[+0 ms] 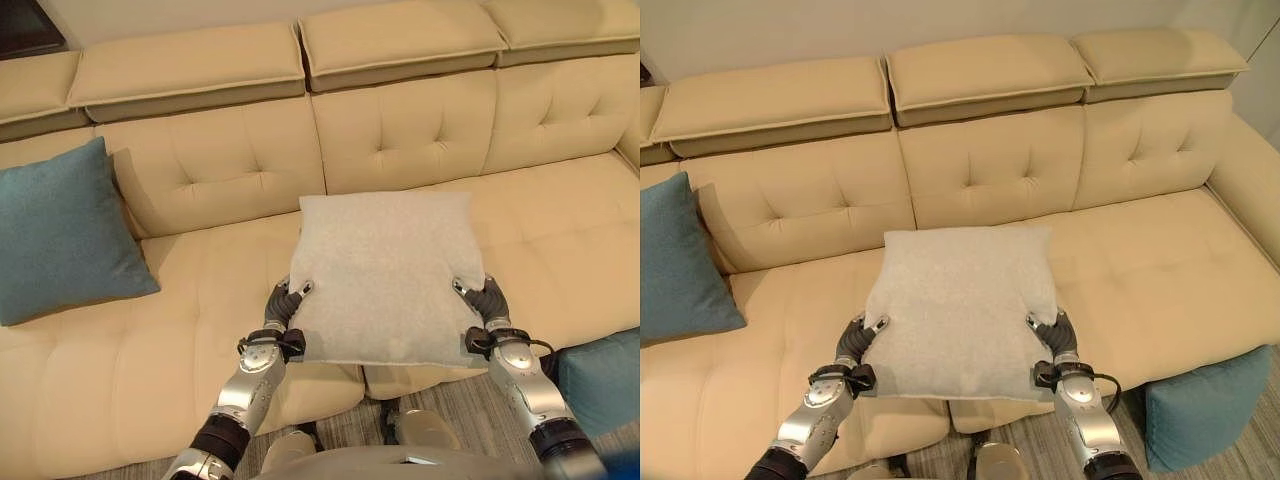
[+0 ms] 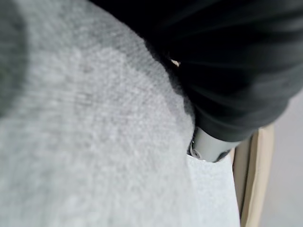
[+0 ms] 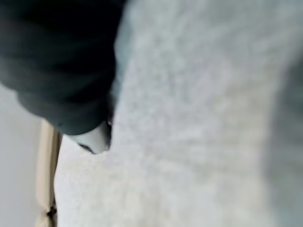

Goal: Pick up all the scattered cushions and arrange them neatly on the sofa.

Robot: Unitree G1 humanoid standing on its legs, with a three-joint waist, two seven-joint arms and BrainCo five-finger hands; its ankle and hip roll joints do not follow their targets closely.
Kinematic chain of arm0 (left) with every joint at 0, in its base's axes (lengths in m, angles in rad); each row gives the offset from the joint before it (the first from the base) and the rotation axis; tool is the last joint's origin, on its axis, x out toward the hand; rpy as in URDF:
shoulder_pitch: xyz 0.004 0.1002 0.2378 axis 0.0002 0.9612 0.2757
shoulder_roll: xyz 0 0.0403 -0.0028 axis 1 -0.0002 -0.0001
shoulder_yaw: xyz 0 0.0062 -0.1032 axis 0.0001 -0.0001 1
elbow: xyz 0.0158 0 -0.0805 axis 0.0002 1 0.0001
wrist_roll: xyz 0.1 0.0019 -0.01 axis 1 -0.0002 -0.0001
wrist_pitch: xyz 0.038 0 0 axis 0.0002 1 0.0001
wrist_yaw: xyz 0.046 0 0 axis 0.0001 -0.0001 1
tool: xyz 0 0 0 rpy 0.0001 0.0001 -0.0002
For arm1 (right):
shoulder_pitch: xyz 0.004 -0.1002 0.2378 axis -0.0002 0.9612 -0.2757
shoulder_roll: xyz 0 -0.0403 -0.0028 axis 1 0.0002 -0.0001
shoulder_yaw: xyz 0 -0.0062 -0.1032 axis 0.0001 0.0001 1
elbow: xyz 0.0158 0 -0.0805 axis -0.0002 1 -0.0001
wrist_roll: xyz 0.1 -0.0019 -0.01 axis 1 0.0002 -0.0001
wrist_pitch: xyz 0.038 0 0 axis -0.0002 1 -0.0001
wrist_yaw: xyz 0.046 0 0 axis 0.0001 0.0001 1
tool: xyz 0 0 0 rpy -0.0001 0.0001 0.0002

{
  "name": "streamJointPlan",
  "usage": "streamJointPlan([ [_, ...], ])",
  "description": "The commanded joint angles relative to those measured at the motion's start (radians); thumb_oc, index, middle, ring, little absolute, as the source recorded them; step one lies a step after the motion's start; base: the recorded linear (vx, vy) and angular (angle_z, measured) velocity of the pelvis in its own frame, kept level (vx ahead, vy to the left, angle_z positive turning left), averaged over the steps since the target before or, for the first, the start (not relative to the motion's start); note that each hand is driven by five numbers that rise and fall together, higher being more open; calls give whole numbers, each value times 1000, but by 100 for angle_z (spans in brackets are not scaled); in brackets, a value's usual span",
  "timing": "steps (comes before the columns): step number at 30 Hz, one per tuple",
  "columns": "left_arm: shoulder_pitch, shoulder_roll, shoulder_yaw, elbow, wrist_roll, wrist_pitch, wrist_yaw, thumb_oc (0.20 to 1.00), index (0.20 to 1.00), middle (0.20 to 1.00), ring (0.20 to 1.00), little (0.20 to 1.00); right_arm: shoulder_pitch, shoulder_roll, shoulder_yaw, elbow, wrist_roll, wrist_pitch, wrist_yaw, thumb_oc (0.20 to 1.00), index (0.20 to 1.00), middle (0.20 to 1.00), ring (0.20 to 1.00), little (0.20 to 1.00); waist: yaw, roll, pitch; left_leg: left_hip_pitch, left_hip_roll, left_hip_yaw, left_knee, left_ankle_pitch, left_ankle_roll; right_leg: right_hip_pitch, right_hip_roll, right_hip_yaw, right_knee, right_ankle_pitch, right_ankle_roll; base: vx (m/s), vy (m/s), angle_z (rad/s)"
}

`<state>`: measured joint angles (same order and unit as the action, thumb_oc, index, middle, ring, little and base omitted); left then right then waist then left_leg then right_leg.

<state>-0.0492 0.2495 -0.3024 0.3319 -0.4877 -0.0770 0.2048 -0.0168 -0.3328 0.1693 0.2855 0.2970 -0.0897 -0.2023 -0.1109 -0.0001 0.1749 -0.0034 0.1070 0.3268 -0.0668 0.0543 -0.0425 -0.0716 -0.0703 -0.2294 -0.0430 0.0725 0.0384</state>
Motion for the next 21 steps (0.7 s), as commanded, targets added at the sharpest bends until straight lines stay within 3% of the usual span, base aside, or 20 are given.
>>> streamJointPlan([
  [1,-158,5,4,-124,40,-140,27,200,200,200,200,200,-199,4,4,-113,-53,-125,-47,200,200,200,200,200,9,-36,4,-80,-6,-19,107,-73,-24,-45,-60,46,125,-131,84,-177,34,-1],
  [6,-365,27,-22,-97,82,-208,123,200,200,200,200,200,-443,-16,78,-83,-162,-148,-157,200,200,200,200,200,34,-26,69,-235,-5,-30,153,-55,-20,-218,-79,62,196,-102,81,-212,-1,-3],
  [13,-724,104,-46,-9,203,-266,304,200,200,200,200,200,-809,-114,117,24,-373,-138,-374,200,200,200,200,200,58,-13,81,-360,-8,-73,102,18,-31,-352,-69,47,194,-79,89,-54,-37,1],
  [16,-847,125,-54,16,273,-272,377,200,200,200,200,200,-931,-141,131,61,-450,-122,-460,200,200,200,200,200,67,-6,84,-391,-3,-86,69,46,-41,-397,-69,38,200,-81,91,-8,-37,7],
  [21,-974,144,-70,86,319,-258,437,200,200,200,200,200,-1063,-163,168,138,-479,-106,-513,200,200,200,200,200,72,-1,96,-426,2,-97,47,72,-54,-450,-66,28,218,-83,94,0,-44,4],
])
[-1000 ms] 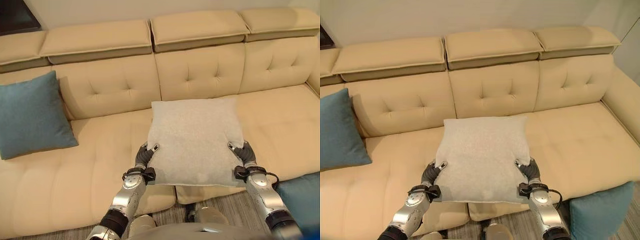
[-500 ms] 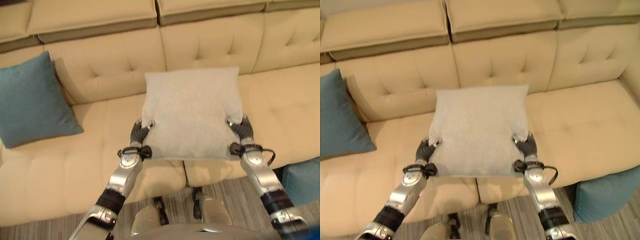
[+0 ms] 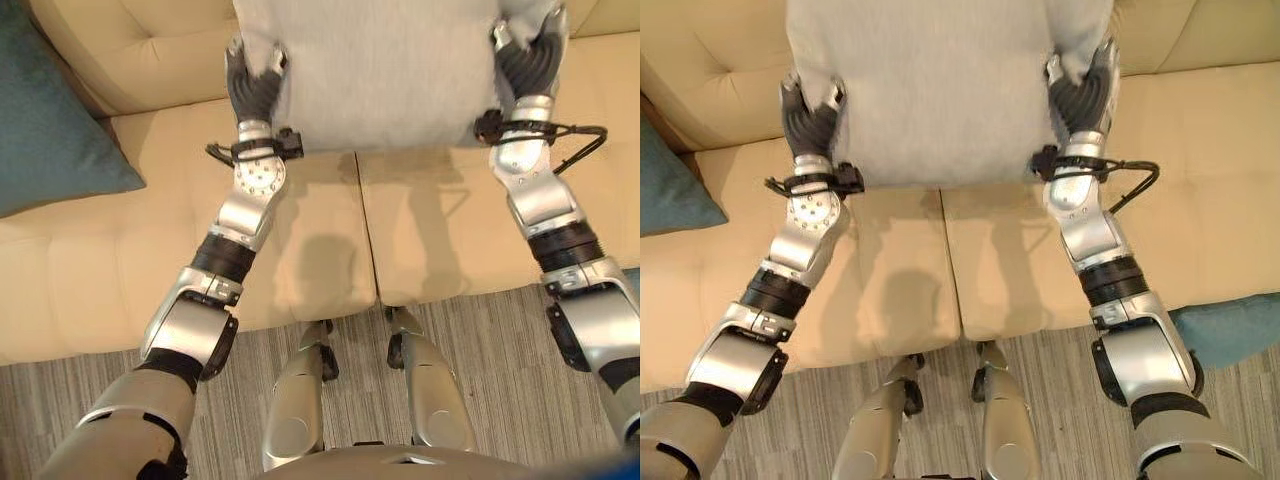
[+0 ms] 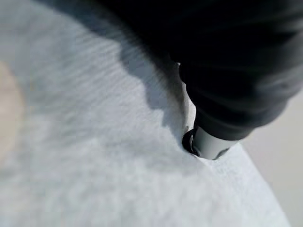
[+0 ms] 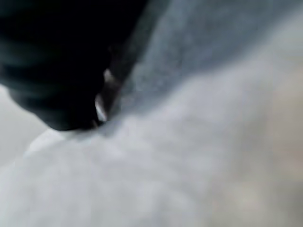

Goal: Pick up all the scattered cushions and arrange them neatly on the sofa.

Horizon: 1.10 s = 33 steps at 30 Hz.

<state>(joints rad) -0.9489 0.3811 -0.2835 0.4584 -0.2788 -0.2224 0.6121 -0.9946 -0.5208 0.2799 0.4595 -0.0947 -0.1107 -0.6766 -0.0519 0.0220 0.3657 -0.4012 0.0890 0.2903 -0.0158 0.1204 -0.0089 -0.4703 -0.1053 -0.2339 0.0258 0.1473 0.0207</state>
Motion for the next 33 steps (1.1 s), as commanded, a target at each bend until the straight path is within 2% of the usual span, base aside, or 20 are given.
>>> streamJointPlan([
  [1,-98,13,-93,-21,116,-110,42,200,200,200,200,200,-112,27,69,-12,-85,-83,-48,200,200,200,200,200,17,-23,-94,-37,20,-63,-13,13,-90,-62,-30,30,149,-155,114,-1,-44,5],
  [3,-145,10,-95,23,118,-102,66,200,200,200,200,200,-175,19,98,45,-77,-72,-63,200,200,200,200,200,22,-24,-89,-55,23,-72,-23,23,-93,-89,-28,25,154,-151,117,37,-75,5],
  [4,-215,0,-108,91,93,-102,86,200,200,200,200,200,-272,-2,154,133,-63,-50,-76,200,200,200,200,200,31,-28,-90,-73,23,-93,-47,15,-108,-117,-23,27,156,-173,131,55,-150,17],
  [9,-321,1,-123,212,66,-81,88,200,200,200,200,200,-415,-36,249,312,-3,-11,-53,200,200,200,200,200,45,-57,-76,-165,38,-117,-45,34,-122,-196,-13,10,134,-142,141,-8,-100,15],
  [12,-352,12,-137,247,66,-73,78,200,200,200,200,200,-444,-47,277,357,12,-5,-35,200,200,200,200,200,43,-63,-75,-195,42,-121,-46,41,-126,-213,-9,8,112,-128,145,-18,-87,4],
  [13,-387,27,-162,288,62,-53,56,200,200,200,200,200,-453,-49,288,392,39,4,-20,200,200,200,200,200,36,-70,-64,-230,48,-127,-48,52,-133,-239,-2,6,92,-114,147,-25,-94,5],
  [18,-424,49,-198,336,57,-37,10,200,200,200,200,200,-471,-51,318,430,57,13,12,200,200,200,200,200,32,-72,-57,-260,52,-131,-51,62,-140,-256,6,3,65,-96,148,-10,-53,7],
  [19,-428,46,-198,344,41,-40,3,256,256,256,256,256,-480,-47,327,440,62,16,21,200,200,200,200,200,32,-73,-54,-264,51,-131,-53,63,-141,-257,9,5,59,-92,149,-11,-31,-1],
  [20,-435,45,-201,352,29,-43,-6,533,533,533,533,533,-487,-47,337,453,69,19,31,200,200,200,200,200,32,-72,-53,-269,51,-132,-54,66,-142,-260,10,4,52,-88,150,-30,-43,0],
  [21,-446,23,-202,367,-35,-54,-31,1000,1000,1000,1000,1000,-511,-41,363,486,103,27,58,432,432,432,432,432,35,-70,-47,-289,52,-134,-58,74,-145,-272,12,3,35,-73,152,-28,-43,-1],
  [22,-445,18,-203,362,-47,-57,-38,1000,1000,1000,1000,1000,-516,-38,371,491,112,30,66,620,620,620,620,620,36,-68,-45,-295,52,-134,-57,75,-146,-278,12,2,32,-71,153,-30,-36,0],
  [23,-445,14,-206,356,-54,-57,-43,1000,1000,1000,1000,1000,-519,-42,376,491,116,33,70,620,620,620,620,620,36,-68,-44,-298,51,-135,-58,75,-146,-280,12,1,29,-68,154,0,0,0],
  [24,-431,6,-207,338,-62,-59,-55,1000,1000,1000,1000,1000,-519,-50,385,481,112,39,78,1000,1000,1000,1000,1000,35,-67,-44,-303,51,-135,-58,76,-147,-283,14,2,22,-64,154,0,0,0],
  [33,-282,-4,-143,226,-126,-85,-88,1000,1000,1000,1000,1000,-483,-107,380,406,87,51,92,1000,1000,1000,1000,1000,40,-65,-49,-291,46,-127,-61,72,-151,-273,12,7,6,-60,152,-5,-3,-2],
])
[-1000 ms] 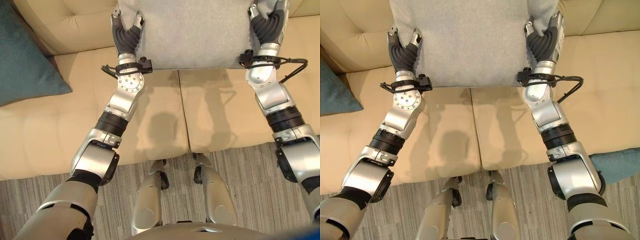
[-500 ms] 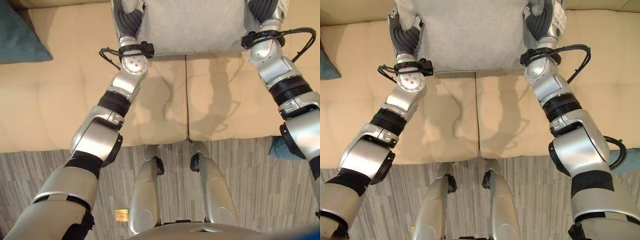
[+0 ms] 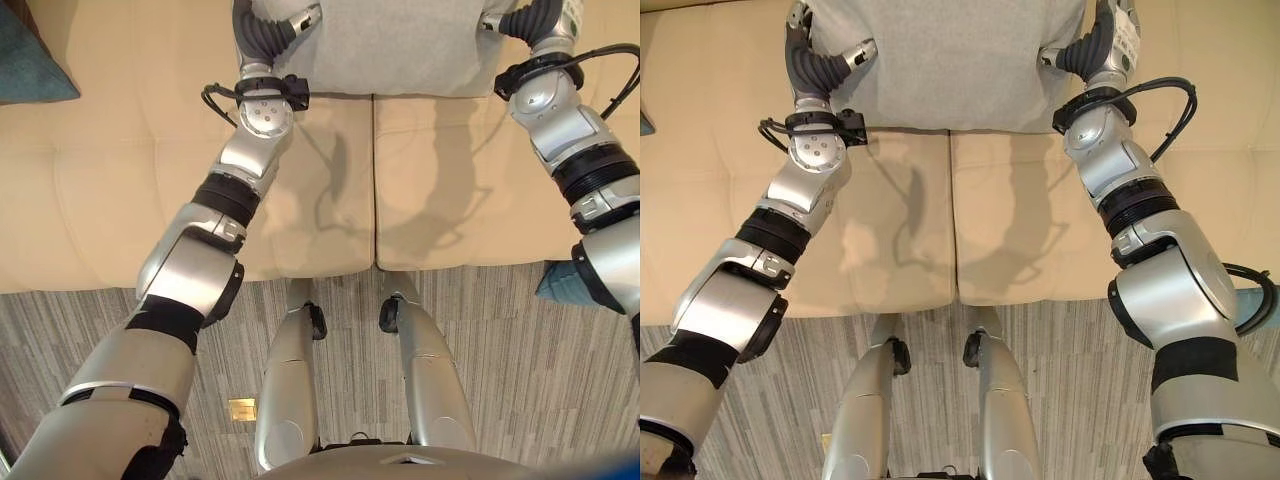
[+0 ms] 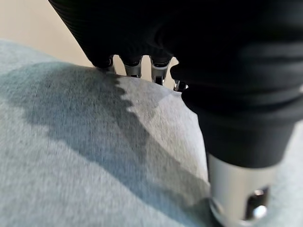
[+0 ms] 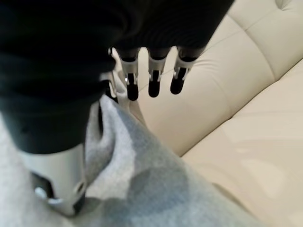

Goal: Pick up all the scattered cushions and arrange them neatly on the sofa.

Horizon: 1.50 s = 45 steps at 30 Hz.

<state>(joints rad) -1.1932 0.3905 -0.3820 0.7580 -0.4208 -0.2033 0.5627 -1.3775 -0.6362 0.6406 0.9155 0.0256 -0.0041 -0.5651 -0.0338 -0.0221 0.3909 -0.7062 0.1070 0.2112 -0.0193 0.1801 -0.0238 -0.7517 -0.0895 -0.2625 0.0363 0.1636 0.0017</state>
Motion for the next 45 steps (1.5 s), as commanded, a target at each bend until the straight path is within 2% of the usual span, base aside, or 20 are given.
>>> streamJointPlan([
  [1,-14,-7,-33,-90,1,-113,-46,1000,1000,1000,1000,1000,-90,-4,17,-58,-32,-56,-15,1000,1000,1000,1000,1000,24,-20,-73,18,28,-47,-58,12,-136,11,-3,36,-5,-77,171,-12,-6,-4],
  [5,116,38,27,-153,-48,-124,-76,1000,1000,1000,1000,1000,-14,-53,-20,-99,-29,-56,8,1000,1000,1000,1000,1000,36,-11,-76,47,23,-42,-58,9,-137,39,-4,34,-9,-79,166,-20,-20,-4],
  [9,298,139,96,-185,-45,-112,-139,1000,1000,1000,1000,1000,82,-137,-65,-179,-34,-68,48,1000,1000,1000,1000,1000,46,0,-82,87,23,-30,-59,6,-139,79,-5,35,-19,-81,163,-13,2,-6],
  [10,370,201,133,-190,-44,-108,-167,1000,1000,1000,1000,1000,124,-174,-85,-224,-33,-82,69,1000,1000,1000,1000,1000,49,4,-85,104,23,-23,-60,6,-140,98,-4,37,-22,-81,161,0,0,0],
  [14,459,315,218,-78,-39,-79,-199,1000,1000,1000,1000,1000,209,-232,-138,-289,-22,-116,104,1000,1000,1000,1000,1000,43,15,-92,125,26,-8,-62,4,-144,118,-2,39,-30,-79,161,-11,15,-8],
  [20,484,366,281,28,-57,-68,-200,1000,1000,1000,1000,1000,282,-234,-176,-313,-20,-131,120,1000,1000,1000,1000,1000,32,21,-102,133,31,-6,-66,2,-143,127,-1,39,-38,-72,161,-19,11,-5],
  [22,534,358,300,-1,-54,-68,-204,1000,1000,1000,1000,1000,353,-230,-219,-337,-19,-133,122,1000,1000,1000,1000,1000,29,22,-105,141,32,-6,-65,2,-142,139,0,38,-41,-72,160,-38,16,-5],
  [23,611,337,327,-46,-34,-69,-218,1000,1000,1000,1000,1000,463,-222,-285,-366,-15,-136,131,1000,1000,1000,1000,1000,21,21,-104,155,30,7,-66,25,-130,153,-4,25,-41,-53,149,-51,16,-3],
  [25,676,313,342,-85,-22,-64,-228,1000,1000,1000,1000,1000,552,-209,-326,-392,-16,-136,145,1000,1000,1000,1000,1000,20,23,-119,189,30,-2,-67,-6,-138,188,0,37,-48,-77,158,35,14,2],
  [26,728,291,350,-111,-13,-61,-240,1000,1000,1000,1000,1000,623,-194,-359,-406,-20,-136,156,1000,1000,1000,1000,1000,14,23,-117,201,28,9,-68,14,-127,198,-4,26,-45,-59,147,86,26,4],
  [28,942,187,367,-180,38,-26,-298,1000,1000,1000,1000,1000,926,-100,-485,-459,-23,-134,209,1000,1000,1000,1000,1000,-5,18,-142,311,31,20,-68,-8,-123,320,-6,22,-60,-74,143,100,34,5],
  [30,1028,139,369,-188,55,-8,-329,1000,1000,1000,1000,1000,1040,-52,-522,-456,-24,-131,239,1000,1000,1000,1000,1000,-16,16,-152,366,31,27,-68,-18,-121,377,-6,23,-65,-85,142,88,27,1],
  [31,1091,112,364,-157,111,17,-356,1000,1000,1000,1000,1000,1121,-19,-532,-435,-41,-126,269,1000,1000,1000,1000,1000,-31,16,-164,417,33,40,-68,-26,-120,430,-3,27,-71,-95,142,40,27,-2],
  [32,1092,112,363,-157,112,18,-356,1000,1000,1000,1000,1000,1122,-19,-532,-435,-41,-126,269,1000,1000,1000,1000,1000,-31,15,-163,419,33,40,-68,-27,-120,432,-3,27,-71,-95,142,37,29,-1],
  [34,1179,51,381,-83,139,49,-385,1000,1000,1000,1000,1000,1222,38,-524,-405,-95,-113,306,1000,1000,1000,1000,1000,-53,18,-183,485,37,59,-68,-38,-118,495,0,33,-75,-109,143,23,45,-7],
  [38,1254,-33,346,187,275,96,-433,1000,1000,1000,1000,1000,1356,138,-489,-262,-151,-110,361,1000,1000,1000,1000,1000,-96,21,-246,590,42,98,-68,-65,-114,585,8,54,-82,-123,144,6,44,-28],
  [45,1313,-93,318,410,390,130,-447,1000,1000,1000,1000,1000,1397,221,-436,23,-209,-84,377,1000,1000,1000,1000,1000,-97,19,-316,679,41,116,-68,-101,-109,677,16,70,-112,-145,143,38,-13,-9],
])
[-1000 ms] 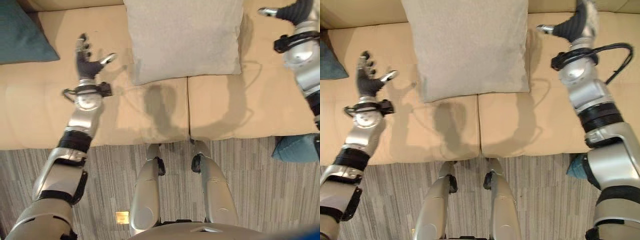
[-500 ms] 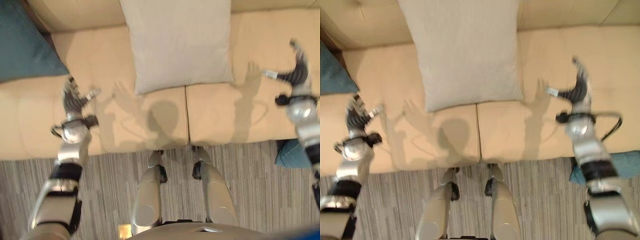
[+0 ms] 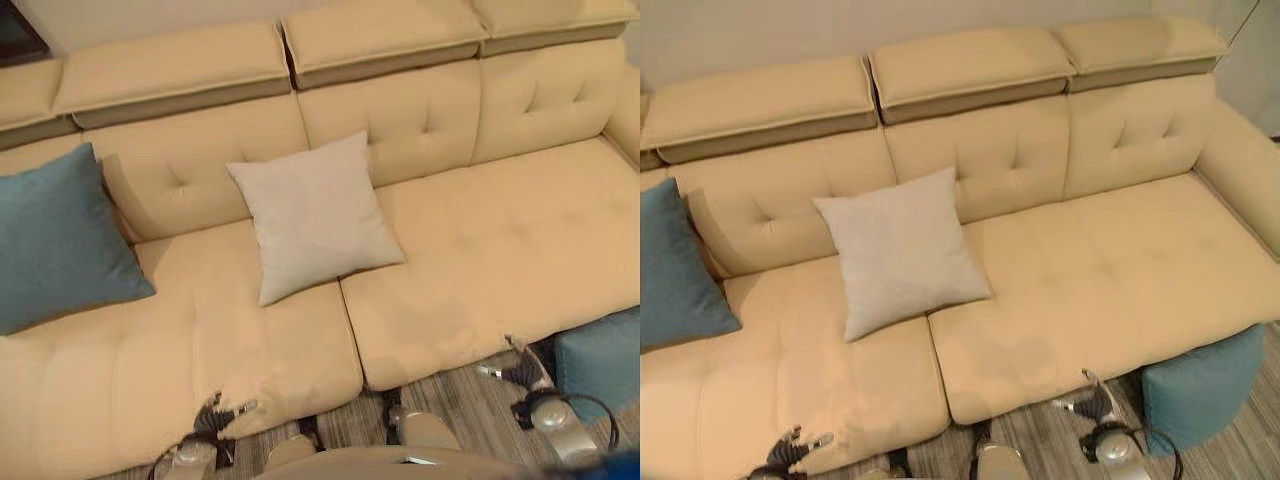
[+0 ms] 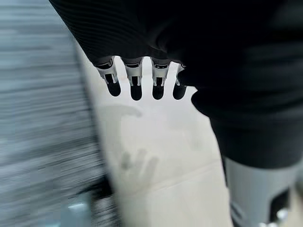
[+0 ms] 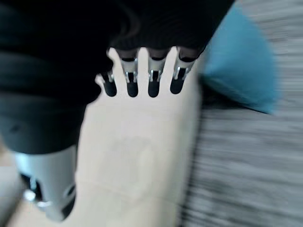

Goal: Pick up all the scattered cushions and arrange them neatly on the sofa.

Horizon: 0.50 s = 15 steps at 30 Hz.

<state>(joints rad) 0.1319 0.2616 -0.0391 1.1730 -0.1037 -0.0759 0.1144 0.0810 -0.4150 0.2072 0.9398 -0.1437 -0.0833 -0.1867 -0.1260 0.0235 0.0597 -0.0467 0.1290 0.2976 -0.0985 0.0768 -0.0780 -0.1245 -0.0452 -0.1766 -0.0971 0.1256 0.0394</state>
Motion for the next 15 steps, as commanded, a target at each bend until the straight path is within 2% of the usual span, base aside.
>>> streamJointPlan([
  [1,-8,30,-32,5,89,6,-3,1000,1000,1000,1000,1000,-56,9,-1,44,-46,2,-1,1000,1000,1000,1000,1000,-2,-29,14,34,17,28,27,-10,-53,68,-27,-10,20,-115,104,30,-17,-8],
  [2,-8,30,-31,6,89,6,-3,1000,1000,1000,1000,1000,-56,9,-1,44,-46,2,-1,1000,1000,1000,1000,1000,-2,-30,12,30,17,29,26,-8,-53,65,-27,-10,19,-113,104,-3,-30,-7],
  [4,-9,19,-50,16,98,10,-1,1000,1000,1000,1000,1000,-58,32,-1,147,-40,20,-6,1000,1000,1000,1000,1000,8,-44,21,27,15,0,126,-63,-46,93,-31,4,21,-122,97,-66,-18,-4],
  [7,-29,-4,-67,10,66,2,3,1000,1000,1000,1000,1000,-82,37,1,214,-22,31,-7,1000,1000,1000,1000,1000,34,-65,44,8,-42,-154,242,-159,-27,99,-42,42,30,-117,89,-85,34,-22],
  [10,-38,-13,-59,18,28,1,-1,1000,1000,1000,1000,1000,-92,47,-7,245,-14,41,1,1000,1000,1000,1000,1000,41,-65,42,30,-99,-244,248,-201,-10,89,-45,65,57,-115,89,-62,121,-59],
  [11,-68,-33,-79,20,23,6,20,1000,1000,1000,1000,1000,-107,55,-5,268,-12,50,-1,1000,1000,1000,1000,1000,33,-60,42,42,-120,-259,224,-206,4,68,-48,82,85,-110,92,-114,236,-41],
  [13,-73,-41,-93,29,29,13,22,1000,1000,1000,1000,1000,-120,64,-7,281,-12,62,-5,1000,1000,1000,1000,1000,27,-59,41,59,-130,-252,186,-210,25,37,-58,95,108,-98,104,-97,196,-42],
  [14,-73,-41,-93,29,29,13,22,1000,1000,1000,1000,1000,-120,64,-7,281,-12,62,-5,1000,1000,1000,1000,1000,28,-59,41,60,-130,-251,185,-210,26,36,-58,96,109,-98,105,-110,202,-64],
  [15,-79,-39,-93,40,41,20,30,1000,1000,1000,1000,1000,-129,76,-2,277,-12,67,-7,1000,1000,1000,1000,1000,24,-66,44,65,-147,-239,165,-202,42,8,-72,110,118,-75,121,-138,211,-62],
])
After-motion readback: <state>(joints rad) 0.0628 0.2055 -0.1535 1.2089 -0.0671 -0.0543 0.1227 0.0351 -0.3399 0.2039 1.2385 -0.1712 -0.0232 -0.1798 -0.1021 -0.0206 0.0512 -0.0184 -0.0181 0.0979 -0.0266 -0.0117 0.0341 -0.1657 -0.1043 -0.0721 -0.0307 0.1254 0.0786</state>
